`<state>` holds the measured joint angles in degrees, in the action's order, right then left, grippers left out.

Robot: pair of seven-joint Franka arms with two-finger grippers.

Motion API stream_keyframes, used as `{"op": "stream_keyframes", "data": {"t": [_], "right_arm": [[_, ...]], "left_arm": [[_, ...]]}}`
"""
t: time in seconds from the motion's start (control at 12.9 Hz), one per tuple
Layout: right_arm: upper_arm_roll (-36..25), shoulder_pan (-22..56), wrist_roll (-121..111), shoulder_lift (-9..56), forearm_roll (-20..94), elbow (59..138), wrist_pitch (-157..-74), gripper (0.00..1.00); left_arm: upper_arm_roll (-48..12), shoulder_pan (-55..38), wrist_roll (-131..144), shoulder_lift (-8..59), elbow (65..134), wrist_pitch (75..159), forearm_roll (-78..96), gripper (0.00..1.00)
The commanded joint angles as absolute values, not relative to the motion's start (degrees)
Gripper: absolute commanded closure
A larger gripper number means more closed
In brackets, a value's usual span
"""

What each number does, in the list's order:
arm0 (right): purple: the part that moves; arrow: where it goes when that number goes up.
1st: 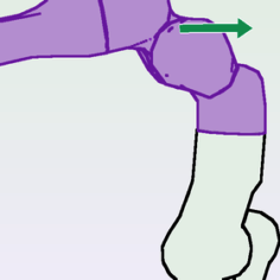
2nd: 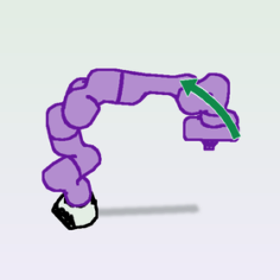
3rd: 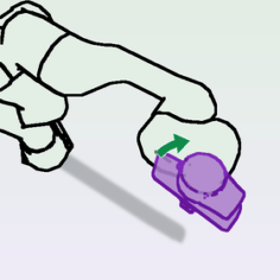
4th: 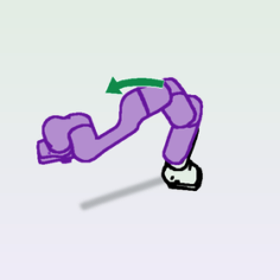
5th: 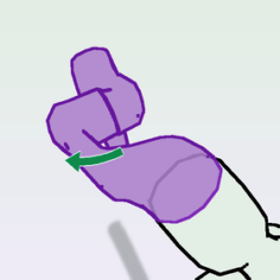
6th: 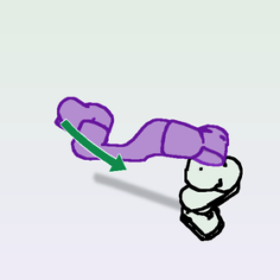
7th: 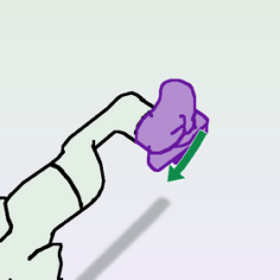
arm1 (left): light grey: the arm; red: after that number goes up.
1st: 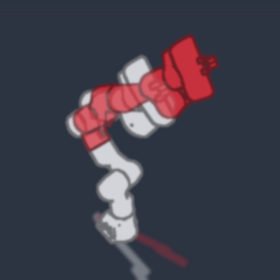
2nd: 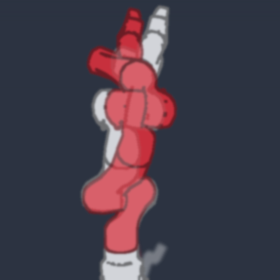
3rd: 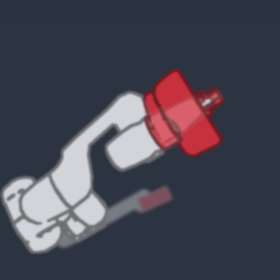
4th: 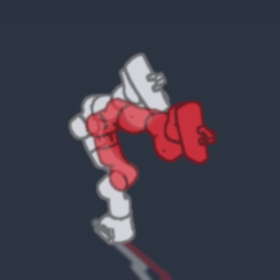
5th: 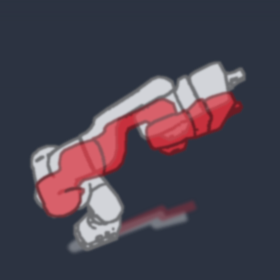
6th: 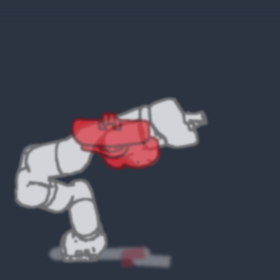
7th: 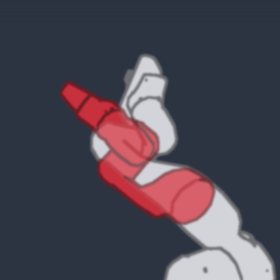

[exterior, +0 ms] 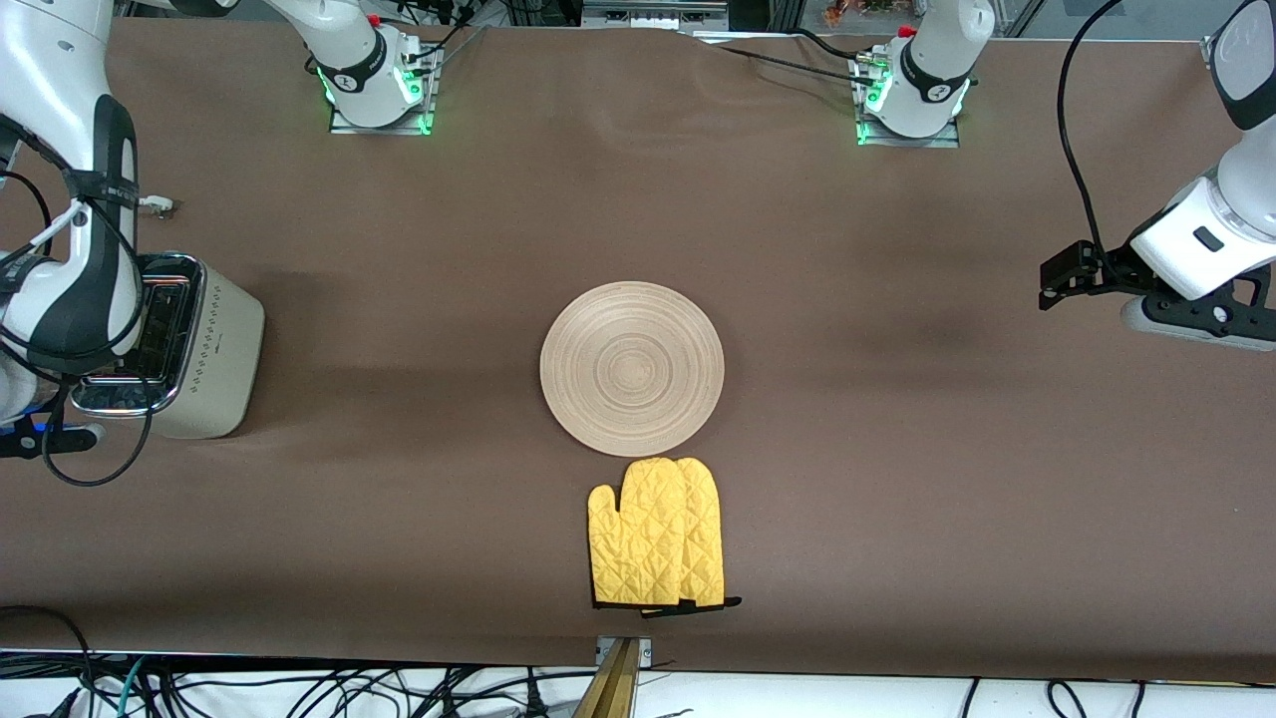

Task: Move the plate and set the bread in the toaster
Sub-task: 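Lower the bread into a toaster slot and open the right gripper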

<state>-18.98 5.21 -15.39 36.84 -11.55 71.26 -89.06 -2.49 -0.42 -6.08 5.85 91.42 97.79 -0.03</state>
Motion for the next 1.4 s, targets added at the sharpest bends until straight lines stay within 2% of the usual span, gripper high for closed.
{"op": "stream_keyframes", "data": {"t": [0.0,0.47,0.93,1.16,1.32], "right_arm": [[-18.72,5.45,-15.38,31.04,-4.08,71.19,-87.98,0.0],[-18.63,11.94,-14.33,26.63,8.34,71.28,-84.2,0.0],[-17.32,15.64,-14.07,24.62,7.56,70.05,-84.55,0.0],[-15.3,15.12,-8.46,20.67,6.77,73.55,-88.75,0.0],[-10.05,12.5,-4.5,16.11,3.1,78.03,-90.96,0.0]], "left_arm": [[-2.55,-0.44,-5.98,6.59,89.74,96.86,0.79,0.0],[-2.55,-0.53,-5.98,6.59,89.74,96.94,0.79,0.0],[-2.55,-0.44,-6.33,6.59,89.74,96.86,0.79,0.0],[-2.46,-0.44,-6.33,6.68,89.74,96.94,0.88,0.0],[-2.46,-0.44,-6.41,6.59,89.74,96.94,0.88,0.0]]}}
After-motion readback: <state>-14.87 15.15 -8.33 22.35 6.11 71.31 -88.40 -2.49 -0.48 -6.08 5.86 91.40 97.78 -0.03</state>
